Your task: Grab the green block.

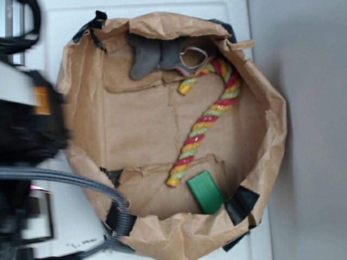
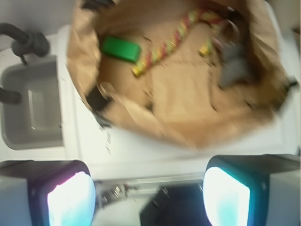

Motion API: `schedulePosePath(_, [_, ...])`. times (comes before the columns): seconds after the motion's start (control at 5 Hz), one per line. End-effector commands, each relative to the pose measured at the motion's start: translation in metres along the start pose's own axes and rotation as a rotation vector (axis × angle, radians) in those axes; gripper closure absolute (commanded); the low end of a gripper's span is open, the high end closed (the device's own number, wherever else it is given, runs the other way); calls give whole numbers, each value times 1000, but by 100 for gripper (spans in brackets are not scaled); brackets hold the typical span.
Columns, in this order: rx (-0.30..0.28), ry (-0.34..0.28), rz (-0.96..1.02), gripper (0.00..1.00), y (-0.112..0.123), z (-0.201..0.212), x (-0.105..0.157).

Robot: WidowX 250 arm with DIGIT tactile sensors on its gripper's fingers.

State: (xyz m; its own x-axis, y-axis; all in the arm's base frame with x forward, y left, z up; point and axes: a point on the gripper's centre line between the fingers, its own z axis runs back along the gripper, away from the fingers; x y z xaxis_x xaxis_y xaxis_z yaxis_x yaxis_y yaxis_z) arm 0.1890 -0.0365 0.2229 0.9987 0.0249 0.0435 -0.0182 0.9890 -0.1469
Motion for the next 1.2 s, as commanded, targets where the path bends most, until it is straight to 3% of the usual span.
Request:
schedulePosePath(0.0, [-10, -67, -10, 0, -6, -6, 60])
schedulePosePath(0.6, [-10, -67, -10, 0, -6, -6, 60])
schedulePosePath(0.8, [-75, -145, -272, 0, 1, -23, 84])
schedulePosePath(1.0, [-149, -178, -526, 0, 4, -27, 99])
